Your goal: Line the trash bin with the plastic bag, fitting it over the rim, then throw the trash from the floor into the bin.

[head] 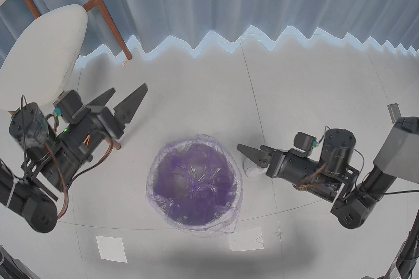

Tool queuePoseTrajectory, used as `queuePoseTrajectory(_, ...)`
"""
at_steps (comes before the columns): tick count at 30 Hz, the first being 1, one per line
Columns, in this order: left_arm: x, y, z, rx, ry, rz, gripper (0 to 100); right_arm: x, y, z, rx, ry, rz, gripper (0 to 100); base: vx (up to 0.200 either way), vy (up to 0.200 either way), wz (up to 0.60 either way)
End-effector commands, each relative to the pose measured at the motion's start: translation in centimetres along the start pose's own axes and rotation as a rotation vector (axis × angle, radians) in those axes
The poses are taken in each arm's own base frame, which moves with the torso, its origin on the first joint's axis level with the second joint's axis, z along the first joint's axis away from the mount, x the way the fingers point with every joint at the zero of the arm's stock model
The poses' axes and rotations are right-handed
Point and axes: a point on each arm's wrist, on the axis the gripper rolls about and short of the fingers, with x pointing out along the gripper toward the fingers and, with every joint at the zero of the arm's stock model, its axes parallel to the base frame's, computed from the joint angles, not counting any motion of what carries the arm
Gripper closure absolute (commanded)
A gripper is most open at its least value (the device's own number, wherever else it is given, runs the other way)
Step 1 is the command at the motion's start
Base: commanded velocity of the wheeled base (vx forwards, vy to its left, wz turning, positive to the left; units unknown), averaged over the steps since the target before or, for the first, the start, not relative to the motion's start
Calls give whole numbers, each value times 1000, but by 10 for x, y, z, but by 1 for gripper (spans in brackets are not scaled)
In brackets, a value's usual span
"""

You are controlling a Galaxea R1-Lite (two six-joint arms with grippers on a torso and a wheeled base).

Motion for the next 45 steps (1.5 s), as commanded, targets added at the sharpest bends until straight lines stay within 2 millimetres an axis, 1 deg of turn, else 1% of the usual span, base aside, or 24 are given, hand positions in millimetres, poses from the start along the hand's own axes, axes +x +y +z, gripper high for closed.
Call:
queuePoseTrajectory(1, -73, 21, 0, -114, 90, 124, 0, -58, 15, -3, 219, -88, 20, 0, 0, 0, 0)
queuePoseTrajectory(3, -77, 32, -2, -132, 103, 170, 0, -60, 20, 6, 319, -138, 38, 0, 0, 0, 0)
queuePoseTrajectory(5, -79, 37, -12, -171, 151, 181, 0, -58, 23, 12, 413, -161, 62, 0, 0, 0, 0)
queuePoseTrajectory(7, -87, 37, -22, -220, 179, 193, 0, -58, 28, 21, 456, -203, 88, 0, 0, 0, 0)
queuePoseTrajectory(9, -94, 35, -26, -248, 184, 187, 0, -62, 33, 29, 481, -249, 95, 0, 0, 0, 0)
queuePoseTrajectory(11, -95, 32, -28, -259, 200, 176, 0, -65, 35, 32, 493, -261, 101, 0, 0, 0, 0)
queuePoseTrajectory(13, -92, 25, -29, -276, 212, 135, 0, -70, 39, 35, 512, -271, 118, 0, 0, 0, 0)
queuePoseTrajectory(16, -88, 23, -31, -349, 219, 117, 0, -68, 38, 36, 561, -270, 125, 0, 0, 0, 0)
queuePoseTrajectory(18, -88, 27, -40, -372, 271, 115, 0, -65, 35, 34, 572, -267, 113, 0, -100, 0, 0)
queuePoseTrajectory(19, -88, 27, -40, -372, 271, 115, 0, -65, 35, 34, 572, -267, 113, 0, -200, 0, 0)
queuePoseTrajectory(20, -87, 30, -51, -383, 324, 135, 0, -63, 29, 32, 577, -265, 92, 0, -200, 0, 0)
queuePoseTrajectory(21, -87, 32, -56, -388, 342, 144, 0, -62, 26, 31, 579, -263, 81, 0, -200, 0, 0)
queuePoseTrajectory(25, -82, 38, -69, -406, 392, 173, 0, -56, 17, 25, 586, -249, 45, 0, -200, 0, 0)
queuePoseTrajectory(26, -82, 38, -69, -406, 392, 173, 0, -56, 17, 25, 586, -249, 45, 0, -200, 0, 0)
queuePoseTrajectory(27, -80, 43, -75, -413, 413, 194, 0, -54, 13, 23, 589, -243, 32, 0, 0, 0, 0)
queuePoseTrajectory(31, -80, 51, -82, -423, 434, 233, 0, -50, 7, 17, 592, -227, 7, 0, 0, 0, 0)
queuePoseTrajectory(34, -72, 69, -91, -428, 435, 287, 0, -50, 5, 16, 590, -224, 0, 0, 0, 0, 0)
queuePoseTrajectory(35, -71, 71, -92, -430, 436, 293, 0, -50, 5, 16, 590, -222, 1, 0, 0, 0, 0)
queuePoseTrajectory(36, -64, 85, -103, -438, 447, 330, 0, -51, 5, 14, 587, -217, -6, 0, 0, 0, 0)
queuePoseTrajectory(38, -57, 98, -116, -447, 461, 358, 0, -50, 4, 14, 587, -218, -7, 0, 0, 0, 0)
queuePoseTrajectory(42, -45, 115, -143, -453, 504, 375, 0, -50, -1, 15, 589, -225, -21, 0, 0, 0, 0)
queuePoseTrajectory(43, -45, 115, -144, -454, 505, 375, 0, -50, -1, 15, 589, -225, -21, 0, 0, 0, 0)
queuePoseTrajectory(45, -45, 121, -159, -434, 550, 383, 0, -49, -2, 13, 589, -219, -28, 0, 0, 0, 0)
